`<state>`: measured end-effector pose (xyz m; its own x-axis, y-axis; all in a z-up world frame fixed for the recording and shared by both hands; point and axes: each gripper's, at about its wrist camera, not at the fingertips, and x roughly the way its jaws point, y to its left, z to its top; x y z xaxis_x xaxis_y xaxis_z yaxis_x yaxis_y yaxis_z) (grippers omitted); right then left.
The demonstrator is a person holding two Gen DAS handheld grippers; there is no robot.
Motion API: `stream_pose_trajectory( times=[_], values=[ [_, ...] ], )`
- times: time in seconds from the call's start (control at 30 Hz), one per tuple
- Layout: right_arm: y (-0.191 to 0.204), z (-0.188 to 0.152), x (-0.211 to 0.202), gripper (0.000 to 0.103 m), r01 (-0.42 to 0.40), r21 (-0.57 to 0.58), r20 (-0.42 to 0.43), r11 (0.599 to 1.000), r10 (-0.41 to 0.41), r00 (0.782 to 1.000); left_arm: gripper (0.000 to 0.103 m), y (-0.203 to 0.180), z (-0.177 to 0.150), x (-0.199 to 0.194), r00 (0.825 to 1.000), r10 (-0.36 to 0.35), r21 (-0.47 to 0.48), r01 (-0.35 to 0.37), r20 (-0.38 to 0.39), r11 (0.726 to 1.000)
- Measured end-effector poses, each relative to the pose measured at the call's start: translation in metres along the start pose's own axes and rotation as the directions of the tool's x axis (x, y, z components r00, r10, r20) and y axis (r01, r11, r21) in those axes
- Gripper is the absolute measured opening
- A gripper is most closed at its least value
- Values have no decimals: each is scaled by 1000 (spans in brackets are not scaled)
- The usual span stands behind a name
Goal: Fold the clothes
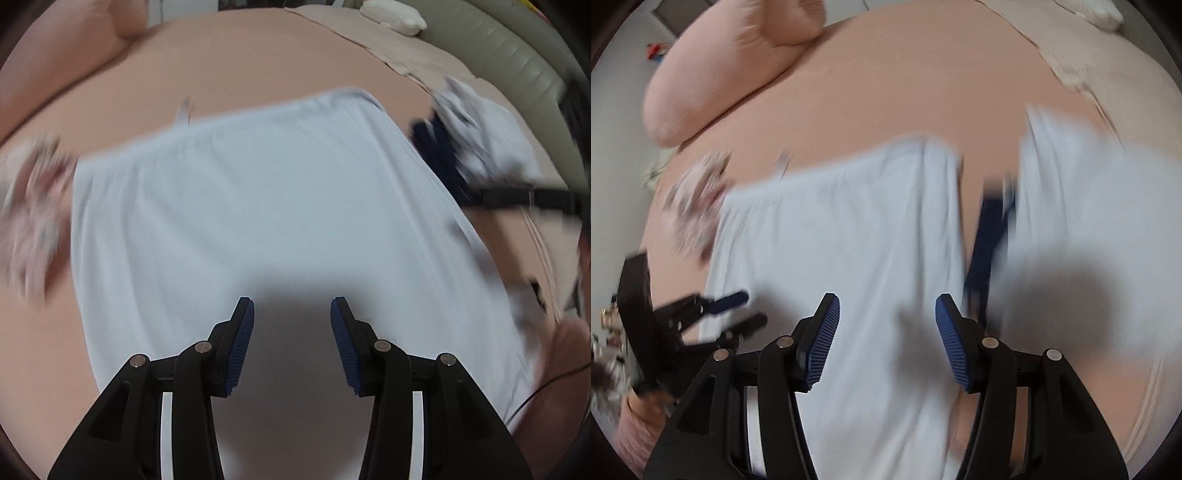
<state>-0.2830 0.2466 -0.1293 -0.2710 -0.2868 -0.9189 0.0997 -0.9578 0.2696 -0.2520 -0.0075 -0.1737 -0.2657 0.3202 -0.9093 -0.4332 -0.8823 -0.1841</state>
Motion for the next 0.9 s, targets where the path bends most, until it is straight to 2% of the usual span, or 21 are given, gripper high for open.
stream_pose_trajectory(
  times=[0.07,0.13,0.2,0.27,0.3,0.4,0.47,0.53,0.6,0.67,0.77,0.83,0.9],
  values=[
    [4,-52,-4,63,46,-21,8,999,-45,999,45,-33,-16,1,999,-33,-39,33,3,999],
    [14,-98,-8,63,63,-12,26,998,-63,998,45,-48,-41,-5,998,-69,-94,70,15,993],
    [23,-128,-12,63,89,24,63,996,-90,994,45,-56,-61,-17,999,-44,-126,45,15,991],
    [23,-141,6,63,165,22,45,986,-166,985,45,-82,-63,19,1000,11,-141,-13,-12,990],
    [20,-151,5,63,192,16,44,981,-192,980,45,-84,-69,16,999,36,-151,-37,-13,988],
    [8,-180,-27,63,209,38,86,977,-211,974,45,-86,-93,-24,997,19,-193,-5,72,981],
    [8,-196,-59,63,190,50,174,981,-195,965,45,-87,-109,-46,993,13,-210,12,120,978],
    [19,-205,-56,64,186,32,196,982,-189,962,45,-95,-114,-36,996,53,-193,-39,67,980],
    [26,-209,-26,63,201,11,145,979,-201,969,45,-107,-110,-7,996,91,-179,-87,15,980],
    [23,-234,-8,63,232,-3,82,973,-231,970,45,-100,-124,-5,993,116,-185,-118,-20,976],
    [25,-253,-11,64,268,-49,87,962,-263,961,45,-97,-147,2,983,141,-169,-159,-113,973],
    [26,-259,-13,65,279,-68,88,958,-272,958,45,-98,-160,-5,985,127,-153,-143,-113,978],
    [25,-262,-17,65,271,-48,109,961,-265,958,45,-102,-166,-19,993,106,-153,-113,-51,982]
  ],
)
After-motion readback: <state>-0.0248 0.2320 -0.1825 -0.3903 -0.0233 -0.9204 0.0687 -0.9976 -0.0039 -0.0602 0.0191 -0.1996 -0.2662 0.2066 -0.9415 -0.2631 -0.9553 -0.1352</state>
